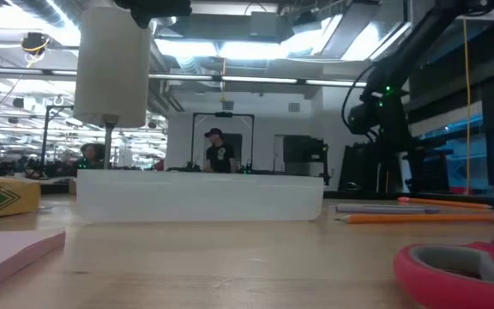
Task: Pack school essentials
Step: Put the top orange pencil into the gray supply box
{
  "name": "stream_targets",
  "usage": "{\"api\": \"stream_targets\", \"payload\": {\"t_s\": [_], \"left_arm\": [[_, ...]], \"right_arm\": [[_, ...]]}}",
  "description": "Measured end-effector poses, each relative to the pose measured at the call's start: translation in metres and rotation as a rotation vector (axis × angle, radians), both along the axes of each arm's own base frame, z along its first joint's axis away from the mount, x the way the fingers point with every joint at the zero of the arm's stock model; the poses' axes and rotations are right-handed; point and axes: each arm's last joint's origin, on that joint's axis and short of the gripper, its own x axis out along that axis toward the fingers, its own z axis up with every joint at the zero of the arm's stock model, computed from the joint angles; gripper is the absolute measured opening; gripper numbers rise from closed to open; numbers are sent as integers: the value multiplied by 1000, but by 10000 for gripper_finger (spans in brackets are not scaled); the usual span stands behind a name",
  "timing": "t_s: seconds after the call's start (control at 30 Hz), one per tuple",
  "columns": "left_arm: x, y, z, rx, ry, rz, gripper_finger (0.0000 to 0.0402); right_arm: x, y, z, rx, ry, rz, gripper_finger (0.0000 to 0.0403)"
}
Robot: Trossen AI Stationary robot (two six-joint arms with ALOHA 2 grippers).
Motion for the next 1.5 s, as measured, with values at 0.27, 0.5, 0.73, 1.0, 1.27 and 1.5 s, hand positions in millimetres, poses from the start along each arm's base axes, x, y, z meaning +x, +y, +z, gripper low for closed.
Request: {"api": "stream_targets", "payload": {"t_s": [0.27,0.5,0.73,1.0,1.27,1.5], "left_arm": [[0,0,0,0,0,0,79],[0,0,0,0,0,0,79],[0,0,0,0,0,-2,79],[0,0,0,0,1,-2,79],[0,0,0,0,2,-2,79],[0,0,0,0,2,-2,79]], "right_arm": [[1,-10,-20,39,13,-74,165],[-1,-17,-14,30,2,-105,165],[-7,-31,-11,143,-47,-156,165],[-7,-45,-26,197,-21,-133,165],[-18,-57,-7,206,42,-146,165],[-39,-58,-10,324,-8,-96,165]]}}
